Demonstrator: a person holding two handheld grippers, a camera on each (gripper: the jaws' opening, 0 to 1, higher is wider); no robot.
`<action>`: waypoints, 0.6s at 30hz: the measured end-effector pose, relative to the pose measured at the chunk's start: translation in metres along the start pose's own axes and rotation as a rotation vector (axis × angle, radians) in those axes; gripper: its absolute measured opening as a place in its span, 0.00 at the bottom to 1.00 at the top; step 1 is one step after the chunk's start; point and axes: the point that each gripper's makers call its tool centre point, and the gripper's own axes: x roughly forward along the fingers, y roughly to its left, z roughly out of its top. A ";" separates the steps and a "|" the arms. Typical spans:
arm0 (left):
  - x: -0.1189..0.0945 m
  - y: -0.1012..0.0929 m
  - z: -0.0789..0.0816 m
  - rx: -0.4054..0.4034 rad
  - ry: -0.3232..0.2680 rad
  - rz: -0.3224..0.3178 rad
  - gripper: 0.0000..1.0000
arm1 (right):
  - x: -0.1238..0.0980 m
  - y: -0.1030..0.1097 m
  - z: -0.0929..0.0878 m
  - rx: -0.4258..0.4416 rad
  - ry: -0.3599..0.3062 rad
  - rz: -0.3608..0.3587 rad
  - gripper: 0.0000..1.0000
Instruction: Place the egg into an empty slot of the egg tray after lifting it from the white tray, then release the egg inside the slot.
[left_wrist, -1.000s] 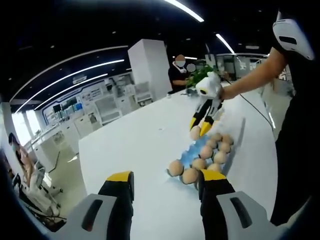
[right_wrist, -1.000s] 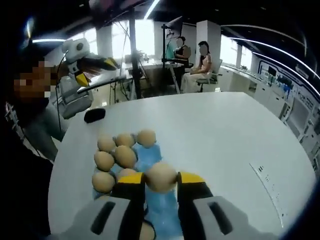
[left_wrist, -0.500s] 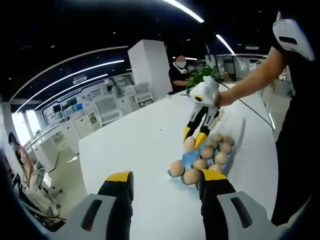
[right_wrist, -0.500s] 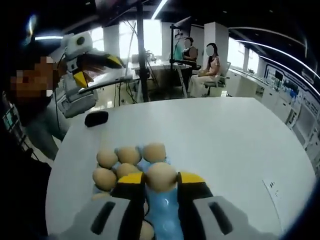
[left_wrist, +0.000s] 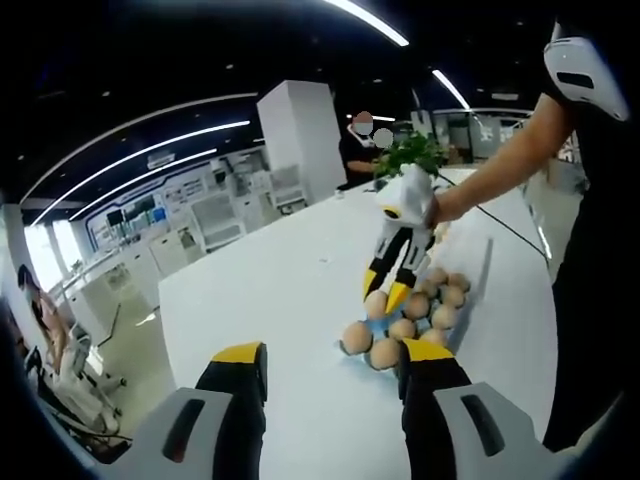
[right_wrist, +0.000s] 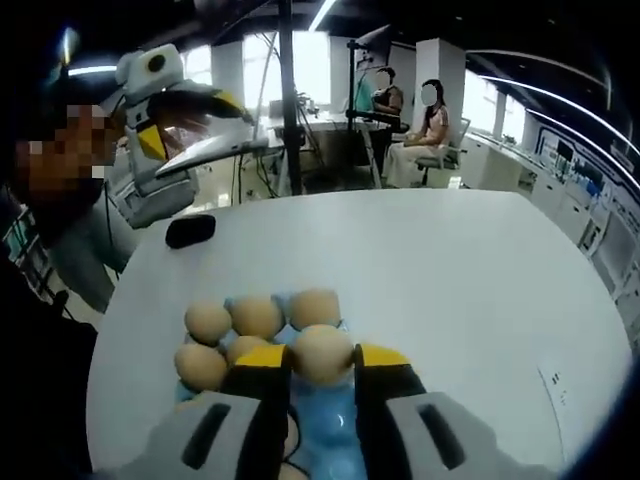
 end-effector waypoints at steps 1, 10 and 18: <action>0.000 0.000 0.000 0.001 -0.001 0.001 0.53 | 0.001 0.001 -0.001 0.003 0.004 0.007 0.24; -0.001 -0.001 -0.001 -0.002 0.002 0.000 0.53 | 0.009 -0.001 -0.008 0.018 0.029 0.001 0.25; -0.002 -0.001 0.000 -0.004 0.000 0.005 0.53 | 0.015 -0.001 -0.014 0.031 0.050 0.005 0.25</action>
